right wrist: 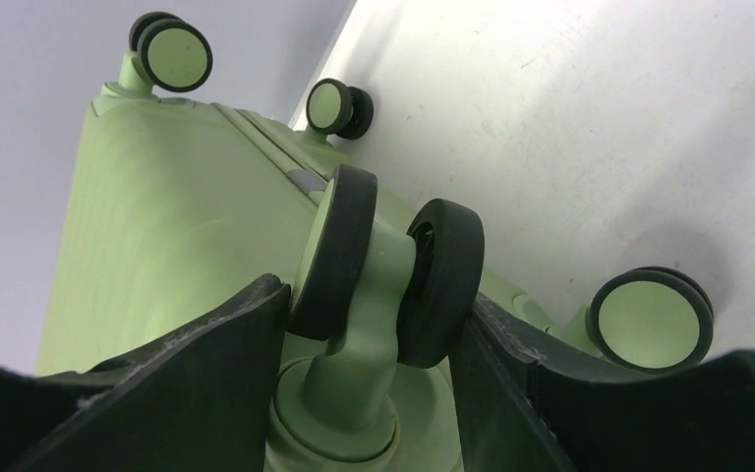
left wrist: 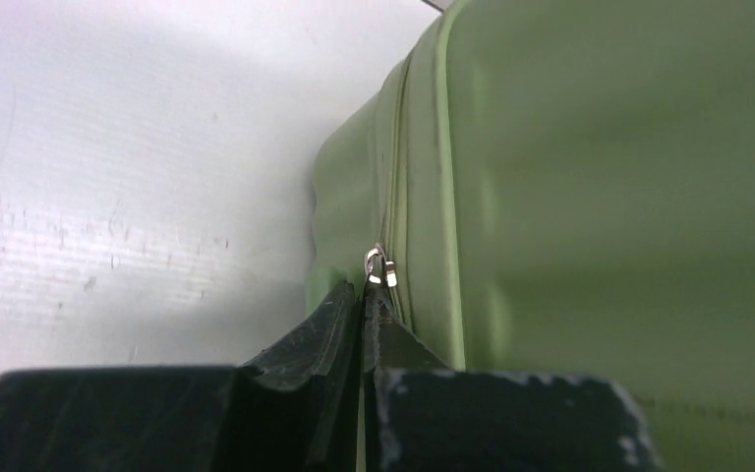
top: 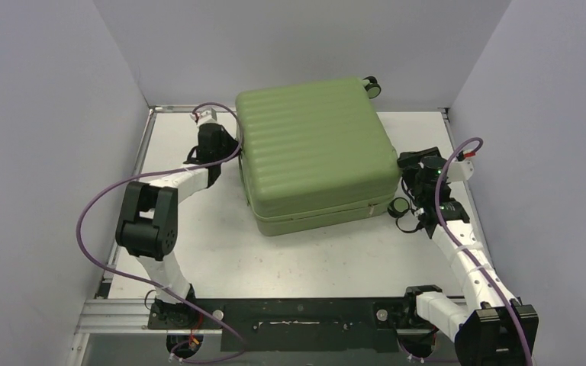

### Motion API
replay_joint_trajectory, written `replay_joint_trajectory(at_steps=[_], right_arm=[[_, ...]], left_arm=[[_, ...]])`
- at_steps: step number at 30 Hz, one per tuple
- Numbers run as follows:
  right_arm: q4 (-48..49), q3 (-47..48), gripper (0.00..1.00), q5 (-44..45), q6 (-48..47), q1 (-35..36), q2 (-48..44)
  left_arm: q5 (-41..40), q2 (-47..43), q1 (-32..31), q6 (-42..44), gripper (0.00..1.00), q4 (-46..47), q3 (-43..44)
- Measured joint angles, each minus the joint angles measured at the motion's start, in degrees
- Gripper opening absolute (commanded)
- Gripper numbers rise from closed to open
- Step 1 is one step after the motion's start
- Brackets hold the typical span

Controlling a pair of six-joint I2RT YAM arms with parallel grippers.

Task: Pack the luggage
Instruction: Zip the luggage at the center of the board.

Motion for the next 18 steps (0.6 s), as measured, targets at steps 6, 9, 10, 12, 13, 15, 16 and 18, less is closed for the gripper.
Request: replay_joint_trajectory(at_steps=[6,9,10,12,13,15,16,18], right_arm=[[-0.2,0.1,0.00,0.5,0.0,2.4,0.2],[-0.2,0.1,0.00,0.4,0.0,3.4,0.2],[-0.2,0.1,0.00,0.4,0.0,3.7,0.2],[-0.2,0.2,0.00,0.3,0.0,4.2,0.2],[-0.2,0.2,0.00,0.2,0.0,4.5,0.2],[-0.5,0.2,0.00,-0.2,-0.8,4.7,0.1],[-0.4,0.3,0.00,-0.4,-1.2,4.8,0.2],[-0.4,0.3,0.00,-0.7,-1.7,5.0,0.2]], left_arm=[[2.6,6.1,2.6,0.1,0.00,0.2,7.0],[3.7,8.5,3.4,0.0,0.00,0.4,9.8],[4.2,9.4,3.6,0.0,0.00,0.6,10.8],[5.2,11.3,4.1,-0.5,0.00,1.6,12.7],[5.5,12.2,4.4,-0.7,0.00,2.2,13.5],[5.8,13.6,4.7,-1.4,0.00,3.8,14.4],[5.9,14.1,4.9,-1.6,0.00,4.7,14.8],[6.1,14.6,5.0,-2.0,0.08,6.0,14.9]])
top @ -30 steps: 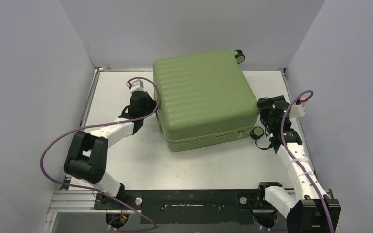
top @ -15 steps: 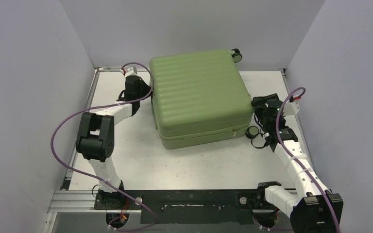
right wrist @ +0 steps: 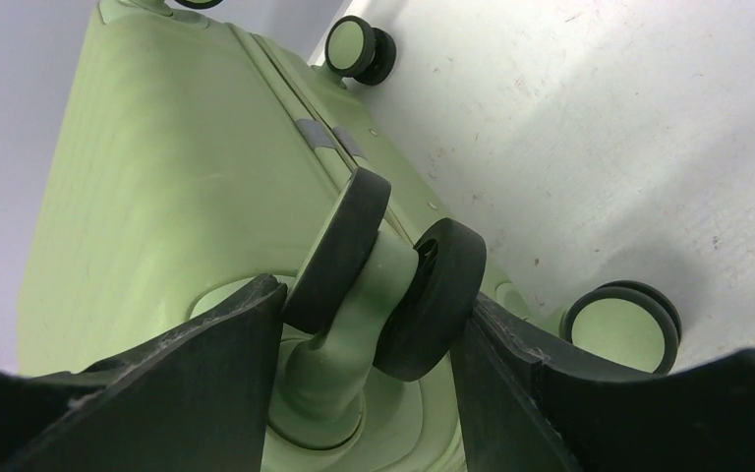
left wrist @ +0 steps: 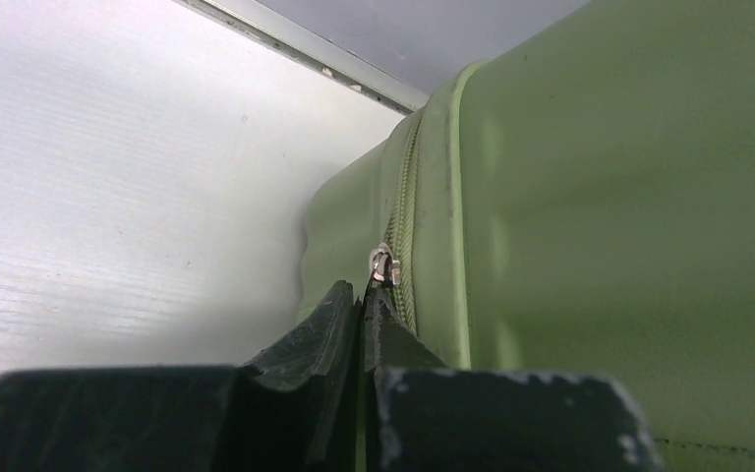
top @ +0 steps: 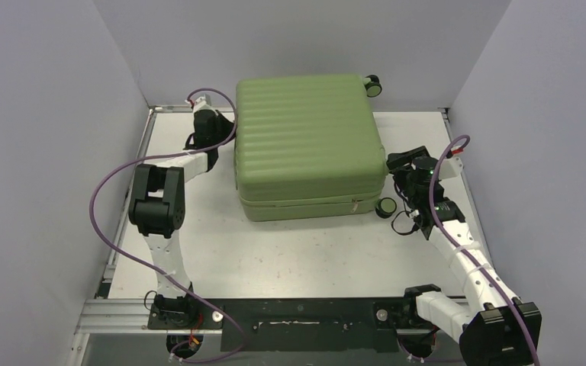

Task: Pack the luggage
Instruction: Zip the luggage at the center of the board.

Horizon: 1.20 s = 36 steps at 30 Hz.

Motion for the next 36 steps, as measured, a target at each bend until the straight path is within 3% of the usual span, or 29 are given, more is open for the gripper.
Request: replay_joint_trajectory(at_steps=[2,3,6,9,10,11,12,22,28,31,36], right_arm=[[-0.2,0.2,0.00,0.0,-0.2,0.0,0.0],[-0.6,0.4,0.07,0.1,-0.5,0.0,0.0],[-2.3,1.4,0.32,0.3,-1.2,0.1,0.0],[-4.3,2.4,0.64,0.7,-1.9,0.3,0.0],[-5.1,2.7,0.71,1.1,-2.0,0.4,0.0],[-5.8,3.1,0.76,1.5,-2.6,0.5,0.0],[-6.6,3.5,0.80,2.3,-4.6,0.5,0.0],[-8.6,3.8,0.75,2.7,-15.5,0.7,-2.7],[-3.2,-1.3,0.73,2.5,-13.0,1.7,-5.8],[-3.0,-2.6,0.73,5.6,-10.8,6.1,-6.8],[-5.3,-2.8,0.78,10.6,-7.4,19.2,-7.9]], left_arm=[[0.0,0.0,0.0,0.2,0.28,0.7,-0.4],[-1.1,-0.2,0.0,0.2,0.38,2.1,-1.5],[-3.9,-1.8,1.3,0.5,0.59,4.4,-5.4],[-6.1,-6.2,3.3,0.3,0.72,4.6,-11.2],[-6.8,-7.9,3.9,0.4,0.76,4.6,-12.9],[-7.5,-9.8,4.4,0.5,0.91,4.5,-14.4],[-8.1,-12.0,4.6,0.5,0.97,4.2,-15.9],[-11.4,-40.8,2.2,-4.5,0.97,-6.3,-30.8],[-20.3,-61.9,-8.2,-2.5,0.97,-15.1,-38.1],[-23.6,-67.9,-9.2,-1.0,0.97,-17.4,-38.2],[-27.7,-72.9,-9.2,1.9,0.97,-21.8,-39.0]])
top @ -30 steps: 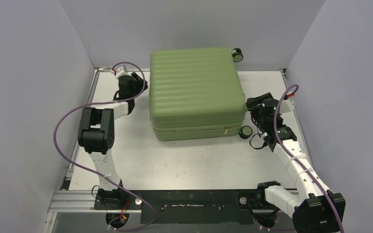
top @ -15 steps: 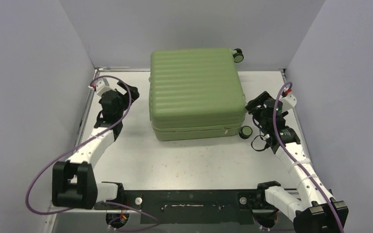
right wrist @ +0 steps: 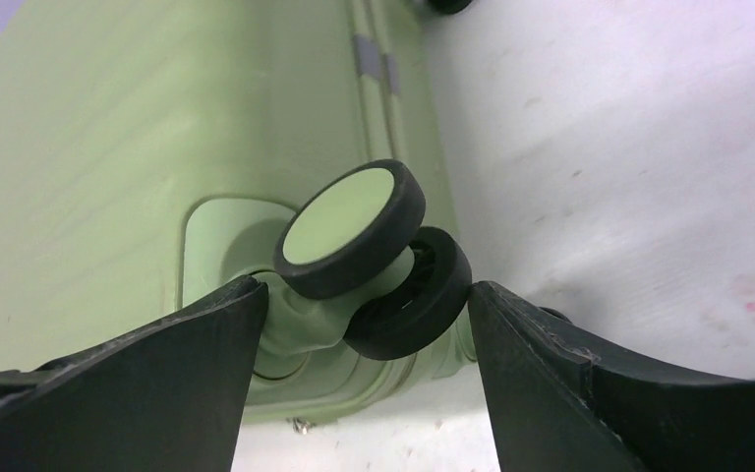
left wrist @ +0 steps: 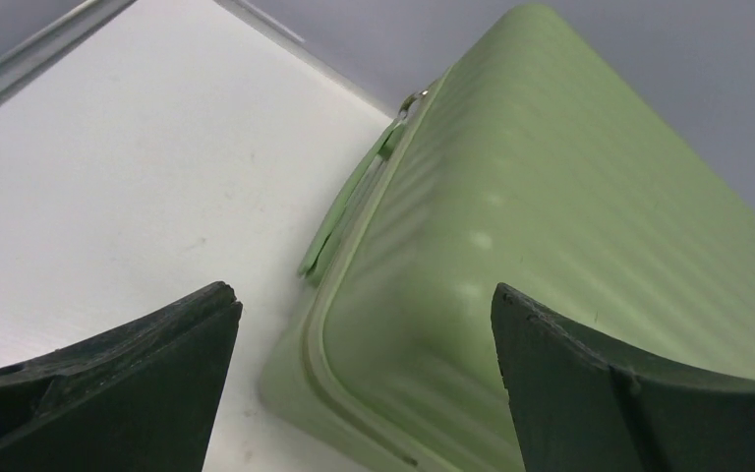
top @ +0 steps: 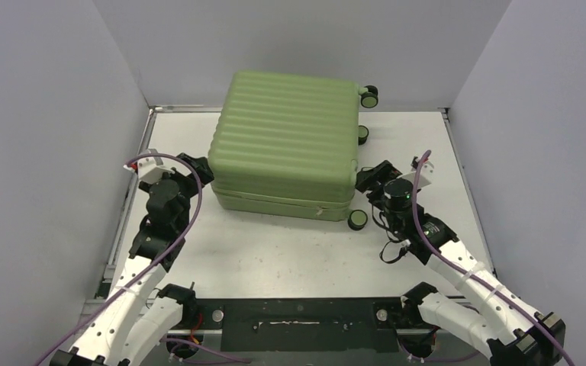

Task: Pack the luggage
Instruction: Zip the luggage at the center of the board, then move the luggage to the center of the board.

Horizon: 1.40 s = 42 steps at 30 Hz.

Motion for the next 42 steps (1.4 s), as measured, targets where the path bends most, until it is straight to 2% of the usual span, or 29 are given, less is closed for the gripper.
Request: replay_joint_trajectory(at_steps=[4,9,13,17,21,23,26,31,42], right_arm=[[-3.7,2.0,0.98,0.9,0.8,8.0,-0.2],[-13.9,7.1,1.00,3.9,-3.9,12.4,-1.7],[-17.7,16.9,1.00,7.3,-13.5,9.0,-0.7],[-10.8,25.5,0.98,3.9,-20.0,-2.2,4.7],[0.0,30.8,0.89,-9.9,-19.2,-19.5,15.6],[5.4,33.9,0.85,-14.6,-17.6,-24.3,23.6],[10.3,38.6,0.85,-19.8,-16.1,-26.3,35.9],[12.3,50.2,0.91,-25.4,-15.1,-26.3,53.7],[15.8,68.7,0.96,-38.0,-11.7,-26.3,72.1]], left_arm=[[-2.5,-2.8,0.0,2.1,0.97,-3.9,-1.0],[-5.7,-6.2,0.0,3.7,0.97,-6.7,-1.2],[-6.8,-6.8,0.0,3.9,0.97,-7.3,-1.2],[-5.8,-7.0,-0.1,3.5,0.97,-7.2,-1.8],[-3.0,-7.1,-0.7,3.7,0.98,-7.0,-2.6],[-1.2,-7.2,-1.0,4.0,0.98,-7.0,-2.9],[0.4,-7.4,-1.5,4.4,0.97,-7.1,-3.1],[1.6,-8.0,-2.1,4.6,0.97,-7.1,-3.4],[1.9,-6.8,-2.2,4.0,0.97,-7.1,-4.6]])
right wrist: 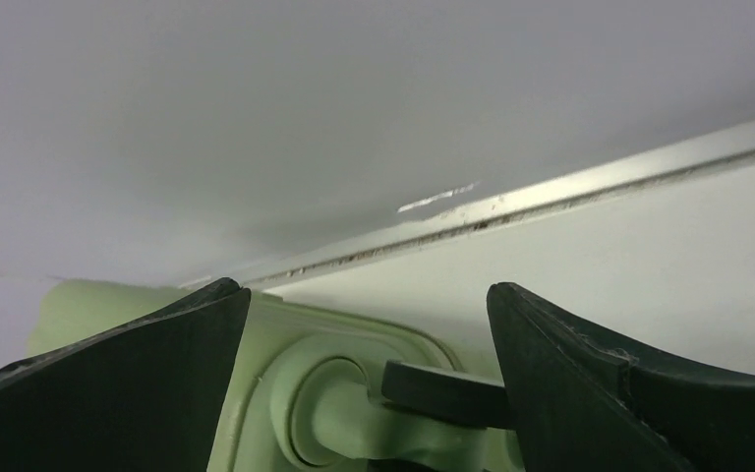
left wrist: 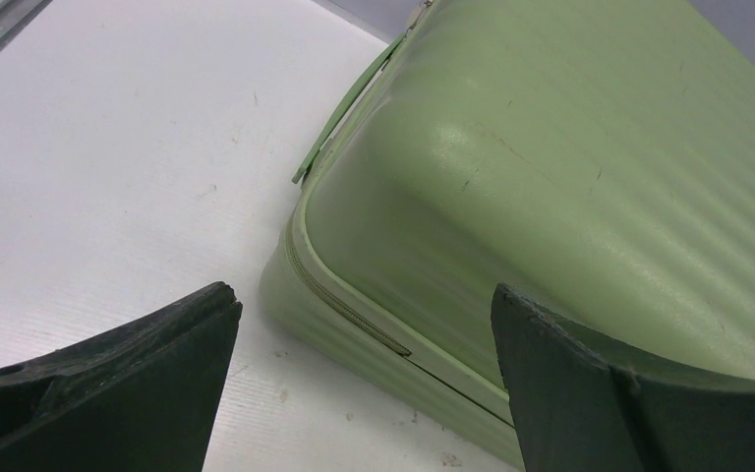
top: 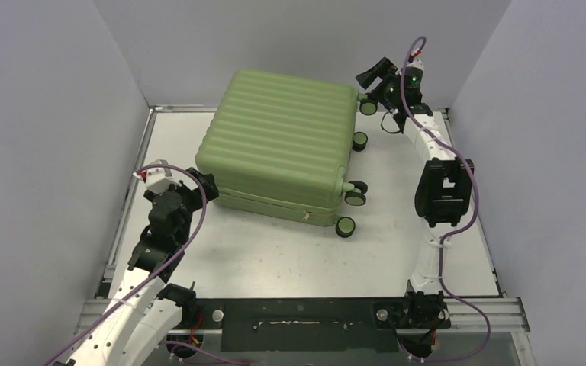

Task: Pack the luggage
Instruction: Move the luggage to the center of the board.

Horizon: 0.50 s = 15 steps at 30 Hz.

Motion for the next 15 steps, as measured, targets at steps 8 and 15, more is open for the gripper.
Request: replay_joint_trajectory(at_steps=[8,15], right_arm=[[10.9,-13.1,0.82,-5.5,12.0,-1.2,-1.0],[17.5,-22.9,0.23,-4.3,19.0,-2.5,-6.3]], left_arm=[[0.2,0.3,0.0,-0.8,0.97,0.1,0.0],[1.2,1.0,0.0,-1.5,0.97,0.2,-0.7]])
